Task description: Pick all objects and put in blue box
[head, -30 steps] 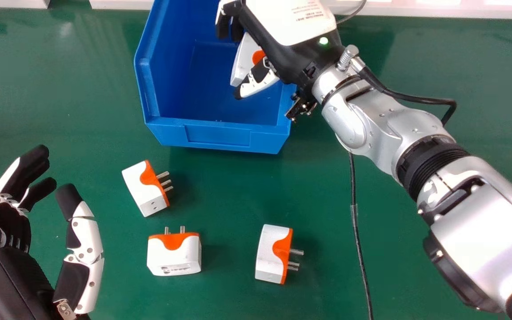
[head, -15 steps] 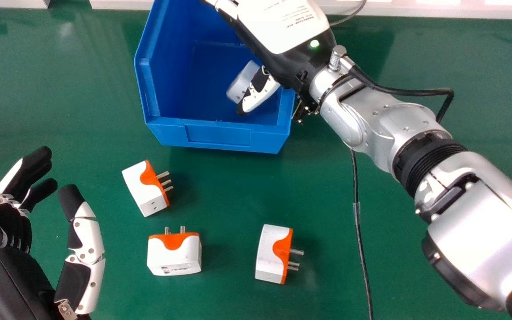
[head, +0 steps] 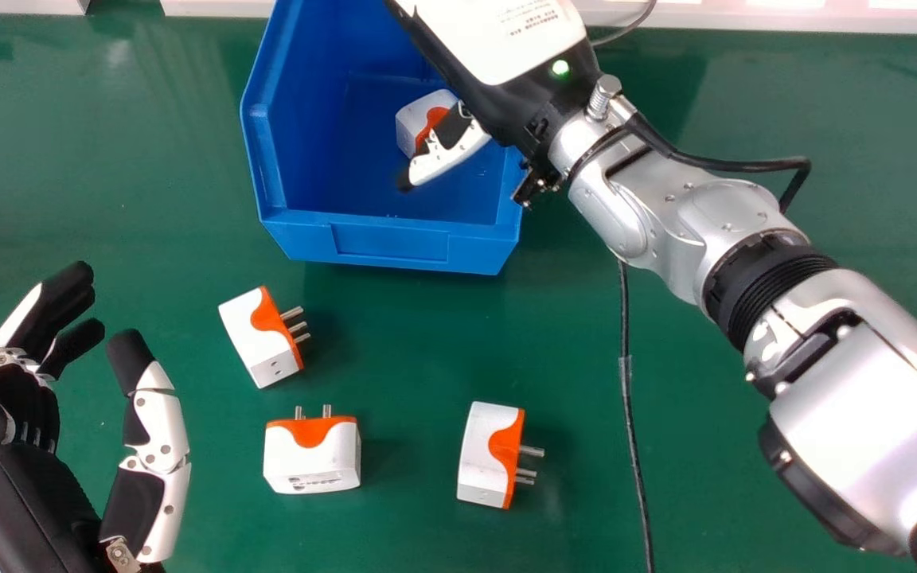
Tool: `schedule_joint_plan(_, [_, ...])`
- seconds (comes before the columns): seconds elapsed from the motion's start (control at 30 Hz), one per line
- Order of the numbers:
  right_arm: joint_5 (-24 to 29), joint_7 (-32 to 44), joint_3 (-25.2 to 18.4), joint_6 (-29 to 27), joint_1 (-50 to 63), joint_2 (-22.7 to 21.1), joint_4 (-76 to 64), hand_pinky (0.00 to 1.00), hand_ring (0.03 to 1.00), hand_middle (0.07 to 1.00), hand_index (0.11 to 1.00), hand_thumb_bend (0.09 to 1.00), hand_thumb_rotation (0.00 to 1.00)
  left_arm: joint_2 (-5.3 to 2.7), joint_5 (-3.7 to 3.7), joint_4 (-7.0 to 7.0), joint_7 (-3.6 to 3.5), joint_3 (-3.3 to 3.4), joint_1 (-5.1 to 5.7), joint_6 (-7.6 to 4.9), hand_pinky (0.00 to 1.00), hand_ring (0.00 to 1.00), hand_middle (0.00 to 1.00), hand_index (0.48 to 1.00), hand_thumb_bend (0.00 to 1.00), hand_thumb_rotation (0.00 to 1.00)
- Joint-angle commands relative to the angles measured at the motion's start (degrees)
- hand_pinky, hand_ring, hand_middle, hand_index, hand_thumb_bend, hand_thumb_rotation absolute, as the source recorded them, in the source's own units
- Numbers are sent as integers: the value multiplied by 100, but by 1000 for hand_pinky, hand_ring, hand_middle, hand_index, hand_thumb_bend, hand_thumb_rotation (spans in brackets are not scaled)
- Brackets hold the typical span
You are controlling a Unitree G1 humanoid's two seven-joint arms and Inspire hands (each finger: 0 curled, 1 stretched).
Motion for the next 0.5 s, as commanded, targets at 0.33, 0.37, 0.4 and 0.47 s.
schedule_joint_plan(0.33, [1354,785,-1122,-958,3048,-992,-3997,985,1000,1000,1000,1000,549,-443,40,-183,62,-94,71,-112,665,710,711,727,281,0])
schedule_joint_plan(0.37, [1492,883,-1176,-1052,3362,-1006,-4209,982,1000,1000,1000,1000,553,-426,26,-188,45,-96,80,-105,666,711,711,727,281,0])
schedule_joint_plan(0.4, [1613,989,-1223,-1137,3626,-1009,-4367,982,1000,1000,1000,1000,559,-411,15,-192,27,-97,88,-96,671,715,713,729,281,0])
schedule_joint_plan(0.47, [1841,1231,-1287,-1291,4048,-993,-4538,992,1000,1000,1000,1000,560,-390,2,-201,-4,-98,108,-73,677,721,716,733,278,0])
